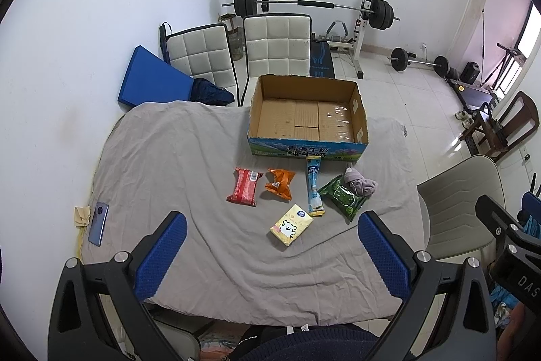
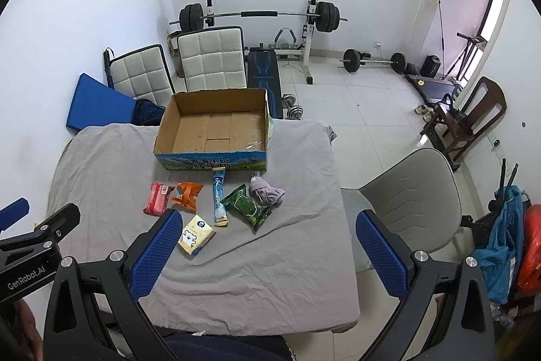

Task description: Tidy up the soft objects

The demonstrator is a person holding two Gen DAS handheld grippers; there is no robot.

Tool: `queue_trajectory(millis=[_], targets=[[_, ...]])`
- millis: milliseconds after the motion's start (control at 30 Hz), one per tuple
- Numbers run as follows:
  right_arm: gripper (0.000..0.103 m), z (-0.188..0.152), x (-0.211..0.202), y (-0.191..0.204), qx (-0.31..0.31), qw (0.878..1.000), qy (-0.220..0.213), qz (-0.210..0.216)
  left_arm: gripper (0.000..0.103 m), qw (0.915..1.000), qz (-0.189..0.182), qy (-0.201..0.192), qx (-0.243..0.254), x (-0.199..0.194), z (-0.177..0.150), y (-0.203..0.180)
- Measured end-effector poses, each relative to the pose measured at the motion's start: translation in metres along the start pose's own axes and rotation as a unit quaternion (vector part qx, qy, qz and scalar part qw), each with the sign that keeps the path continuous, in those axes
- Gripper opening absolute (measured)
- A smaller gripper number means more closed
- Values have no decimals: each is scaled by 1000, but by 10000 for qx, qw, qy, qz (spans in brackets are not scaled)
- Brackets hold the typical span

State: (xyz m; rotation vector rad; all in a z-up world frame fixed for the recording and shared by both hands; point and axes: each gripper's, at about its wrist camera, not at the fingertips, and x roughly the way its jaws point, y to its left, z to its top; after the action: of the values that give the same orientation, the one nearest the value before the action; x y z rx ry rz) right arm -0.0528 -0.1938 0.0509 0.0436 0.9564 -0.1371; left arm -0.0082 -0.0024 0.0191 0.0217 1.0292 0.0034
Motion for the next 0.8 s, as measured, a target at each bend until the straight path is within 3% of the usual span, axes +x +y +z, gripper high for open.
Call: queue_trajectory(millis=[800], targets=[[103, 4, -4, -1, -20, 10000, -58, 63, 103, 9999, 35, -78, 76, -1, 2, -13]])
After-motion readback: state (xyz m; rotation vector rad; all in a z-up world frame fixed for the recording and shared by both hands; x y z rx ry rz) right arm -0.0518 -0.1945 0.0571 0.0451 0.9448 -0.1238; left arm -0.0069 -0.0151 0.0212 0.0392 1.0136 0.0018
